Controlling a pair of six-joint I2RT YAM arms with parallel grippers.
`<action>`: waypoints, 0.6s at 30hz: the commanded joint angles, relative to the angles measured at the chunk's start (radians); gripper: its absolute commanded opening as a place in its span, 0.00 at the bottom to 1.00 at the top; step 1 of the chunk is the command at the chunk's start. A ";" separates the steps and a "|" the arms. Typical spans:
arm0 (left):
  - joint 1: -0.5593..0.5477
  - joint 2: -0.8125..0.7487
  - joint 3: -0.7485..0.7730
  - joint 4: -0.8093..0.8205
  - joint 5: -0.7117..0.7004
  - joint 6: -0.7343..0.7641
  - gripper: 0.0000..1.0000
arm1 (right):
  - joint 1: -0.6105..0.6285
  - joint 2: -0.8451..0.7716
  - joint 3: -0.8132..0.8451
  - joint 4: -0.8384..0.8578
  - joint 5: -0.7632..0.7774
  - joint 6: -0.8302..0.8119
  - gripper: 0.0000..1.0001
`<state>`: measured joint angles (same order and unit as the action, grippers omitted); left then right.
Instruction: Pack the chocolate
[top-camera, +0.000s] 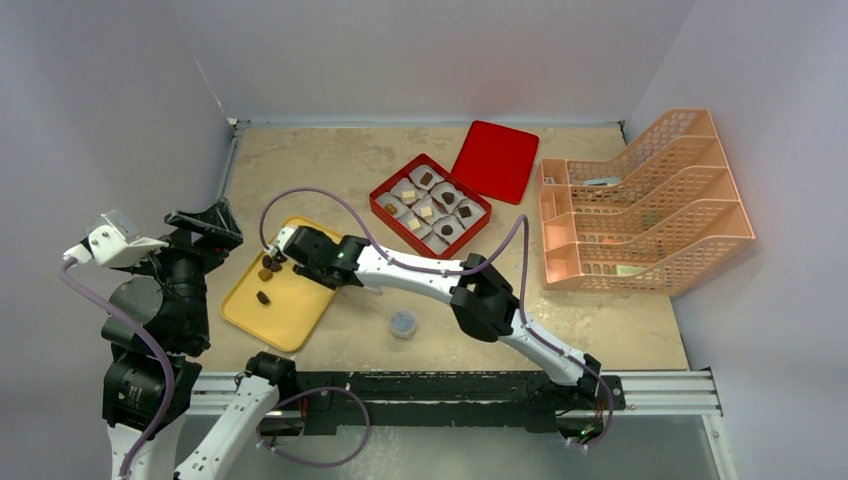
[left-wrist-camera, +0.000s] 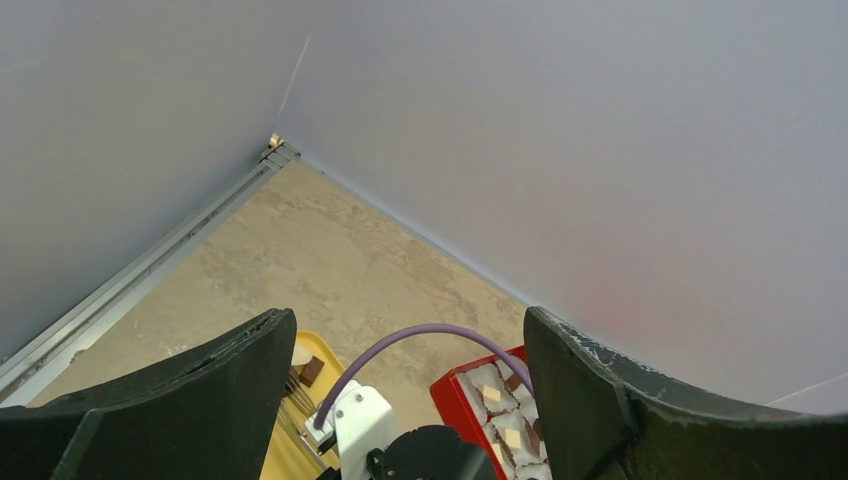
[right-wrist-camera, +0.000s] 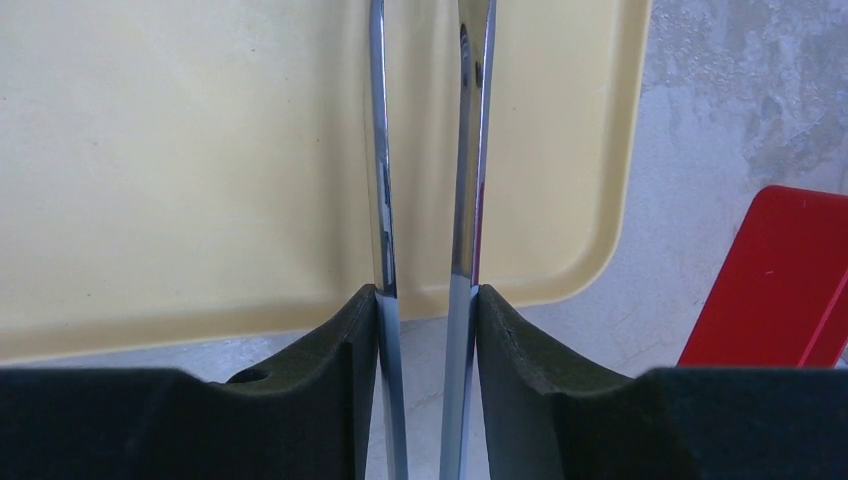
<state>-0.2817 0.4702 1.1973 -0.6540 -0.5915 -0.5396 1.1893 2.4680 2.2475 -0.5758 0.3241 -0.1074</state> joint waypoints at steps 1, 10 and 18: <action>0.003 0.000 -0.003 0.027 0.007 -0.013 0.83 | 0.001 -0.022 0.068 0.016 0.031 -0.015 0.37; 0.003 -0.001 -0.005 0.025 0.001 -0.011 0.83 | 0.002 -0.032 0.057 0.017 0.042 -0.011 0.24; 0.003 -0.002 -0.013 0.028 -0.001 -0.011 0.83 | 0.001 -0.084 0.008 0.036 0.039 0.006 0.21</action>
<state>-0.2817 0.4698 1.1923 -0.6540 -0.5919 -0.5396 1.1893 2.4680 2.2642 -0.5770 0.3317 -0.1093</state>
